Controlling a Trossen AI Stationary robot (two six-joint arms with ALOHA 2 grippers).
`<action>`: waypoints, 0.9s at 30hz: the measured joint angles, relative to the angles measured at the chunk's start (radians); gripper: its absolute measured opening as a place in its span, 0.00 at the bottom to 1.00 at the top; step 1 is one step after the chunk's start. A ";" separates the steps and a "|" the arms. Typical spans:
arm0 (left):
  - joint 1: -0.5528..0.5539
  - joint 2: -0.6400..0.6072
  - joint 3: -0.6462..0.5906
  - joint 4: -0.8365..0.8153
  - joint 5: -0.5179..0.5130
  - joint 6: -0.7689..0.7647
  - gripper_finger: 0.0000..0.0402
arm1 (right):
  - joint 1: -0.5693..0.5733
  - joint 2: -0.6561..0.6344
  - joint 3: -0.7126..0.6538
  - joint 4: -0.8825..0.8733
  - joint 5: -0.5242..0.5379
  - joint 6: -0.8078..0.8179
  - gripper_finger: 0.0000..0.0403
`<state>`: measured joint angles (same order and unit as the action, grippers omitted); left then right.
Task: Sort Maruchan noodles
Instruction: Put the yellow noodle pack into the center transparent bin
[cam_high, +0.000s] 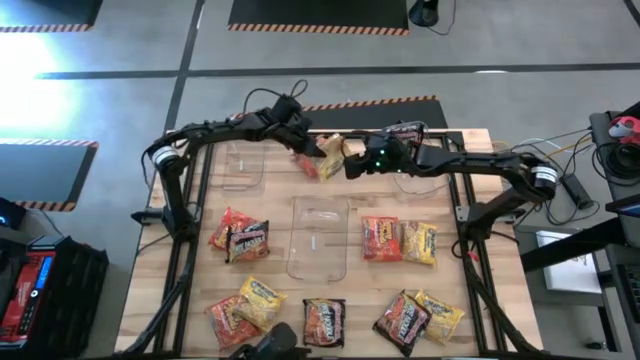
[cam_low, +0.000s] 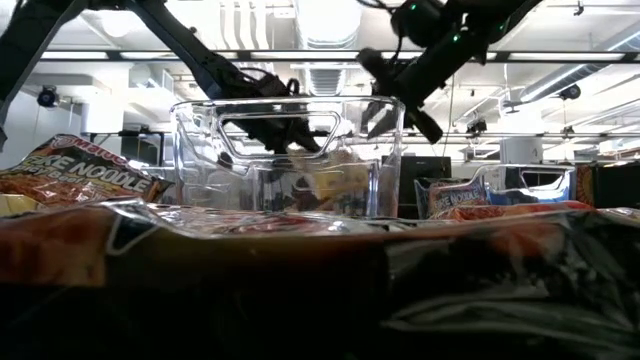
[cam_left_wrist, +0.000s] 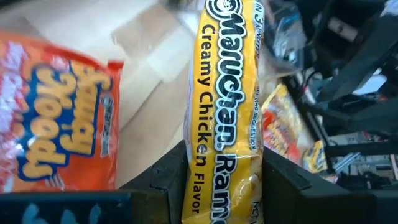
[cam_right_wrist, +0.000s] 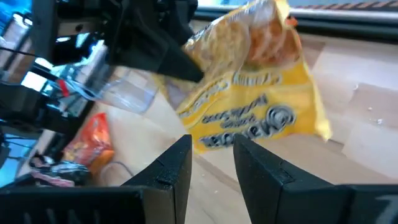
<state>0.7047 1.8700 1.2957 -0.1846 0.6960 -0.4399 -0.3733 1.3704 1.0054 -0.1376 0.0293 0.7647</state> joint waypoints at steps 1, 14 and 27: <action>0.005 -0.009 0.000 0.009 -0.002 -0.009 0.32 | 0.000 -0.008 0.000 0.002 0.000 0.000 0.27; 0.037 -0.186 0.000 0.094 -0.119 -0.074 0.32 | -0.049 -0.085 0.000 0.031 -0.002 -0.027 0.23; 0.012 -0.316 0.000 0.294 -0.139 -0.259 0.32 | -0.194 -0.132 0.000 0.319 -0.274 -0.001 0.32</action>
<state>0.7169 1.5540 1.2957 0.1098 0.5571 -0.6985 -0.5673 1.2381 1.0058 0.1816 -0.2447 0.7637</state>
